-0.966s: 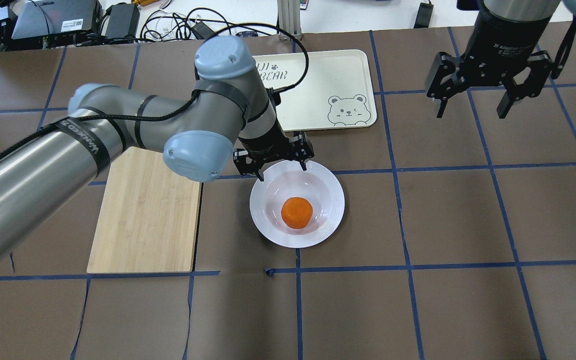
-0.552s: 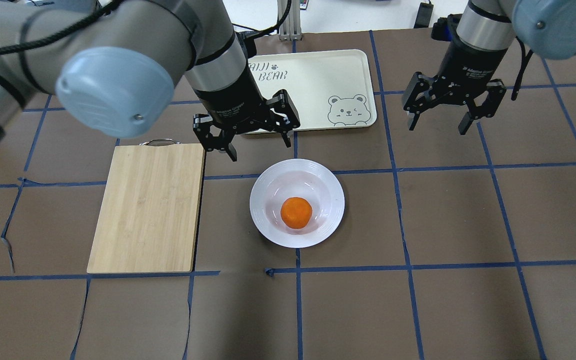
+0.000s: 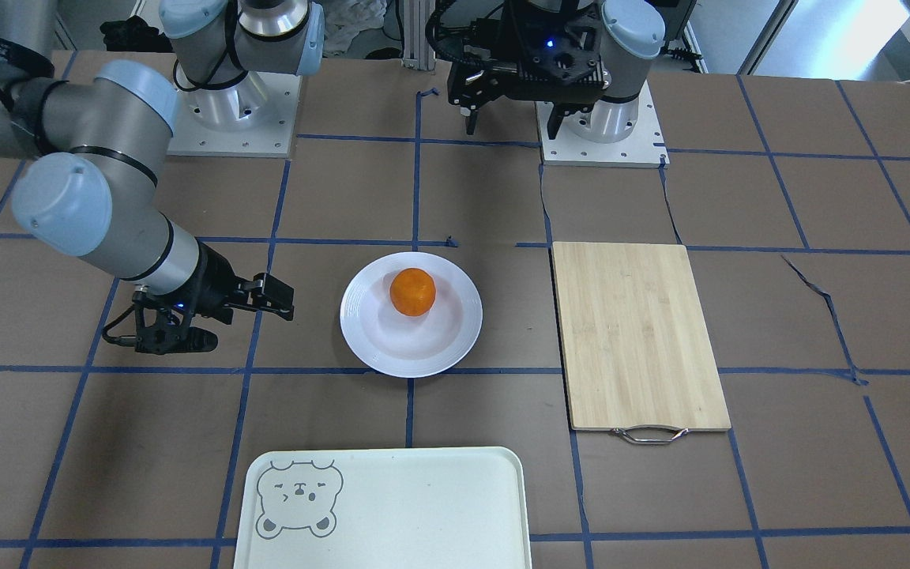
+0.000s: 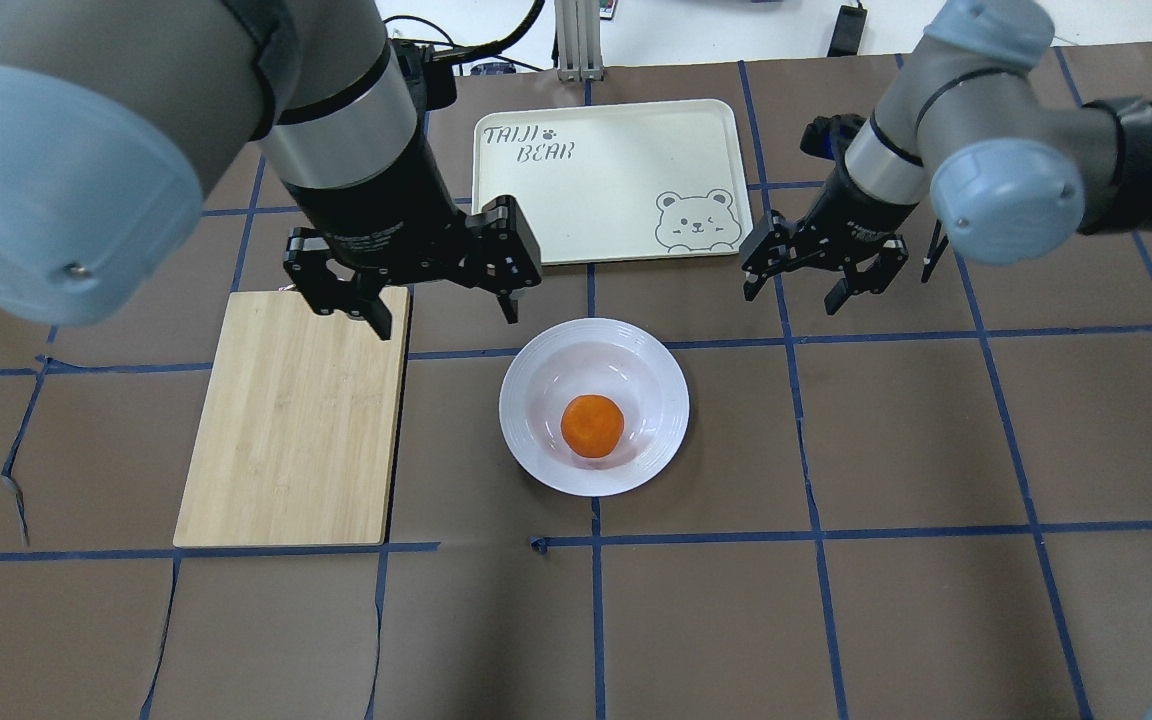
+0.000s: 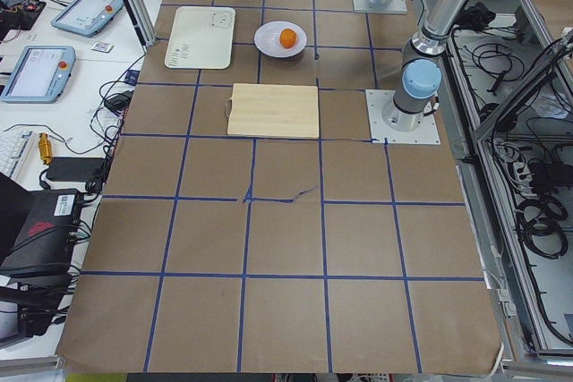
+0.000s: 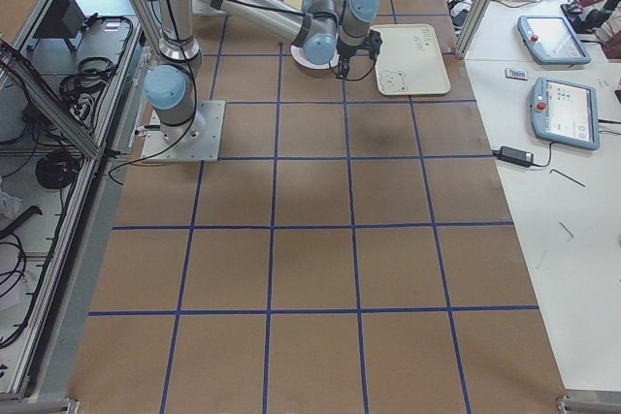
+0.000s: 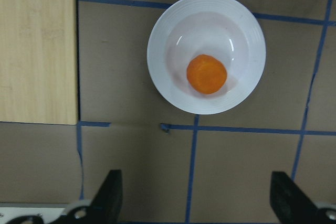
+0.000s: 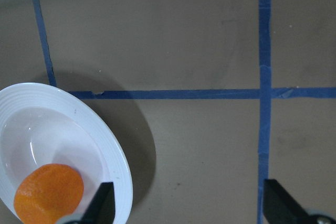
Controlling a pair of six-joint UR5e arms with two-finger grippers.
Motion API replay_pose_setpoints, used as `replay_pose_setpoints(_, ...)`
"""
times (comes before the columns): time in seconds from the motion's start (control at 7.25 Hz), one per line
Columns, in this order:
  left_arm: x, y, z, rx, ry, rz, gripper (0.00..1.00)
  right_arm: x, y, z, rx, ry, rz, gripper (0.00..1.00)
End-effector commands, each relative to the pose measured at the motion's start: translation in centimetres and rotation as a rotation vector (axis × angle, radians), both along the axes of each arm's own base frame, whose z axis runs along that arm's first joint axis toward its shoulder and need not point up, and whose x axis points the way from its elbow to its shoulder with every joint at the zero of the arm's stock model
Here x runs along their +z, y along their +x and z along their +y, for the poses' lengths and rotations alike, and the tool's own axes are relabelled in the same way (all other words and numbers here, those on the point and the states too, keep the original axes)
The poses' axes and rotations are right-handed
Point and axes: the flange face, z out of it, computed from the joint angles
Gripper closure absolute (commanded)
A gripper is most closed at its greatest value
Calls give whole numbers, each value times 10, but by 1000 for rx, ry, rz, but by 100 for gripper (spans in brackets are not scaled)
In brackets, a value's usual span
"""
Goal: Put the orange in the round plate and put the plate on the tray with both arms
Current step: 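Retract the left gripper while the right gripper reaches toward the plate rim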
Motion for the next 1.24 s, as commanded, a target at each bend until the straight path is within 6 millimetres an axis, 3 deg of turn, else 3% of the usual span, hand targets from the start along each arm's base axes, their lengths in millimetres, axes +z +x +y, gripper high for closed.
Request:
replay_pose_setpoints(0.0,8,70,-35,44,-75,-4,0,-49,15,8,32,-39,-140,0)
replay_pose_setpoints(0.28,8,75,-39,24,-89,-5,0,-82,38,10,72,-94,-193,0)
replay_pose_setpoints(0.41,8,75,-39,25,-89,-5,0,-90,59,19,112,-109,-196,0)
replay_pose_setpoints(0.69,8,75,-38,15,-89,-5,0,-95,67,25,127,-136,-195,2)
replay_pose_setpoints(0.97,15,75,-37,16,-97,-7,0,-94,92,33,182,-149,-197,23)
replay_pose_setpoints(1.1,13,75,-38,16,-94,-6,0,-94,94,34,185,-152,-197,26)
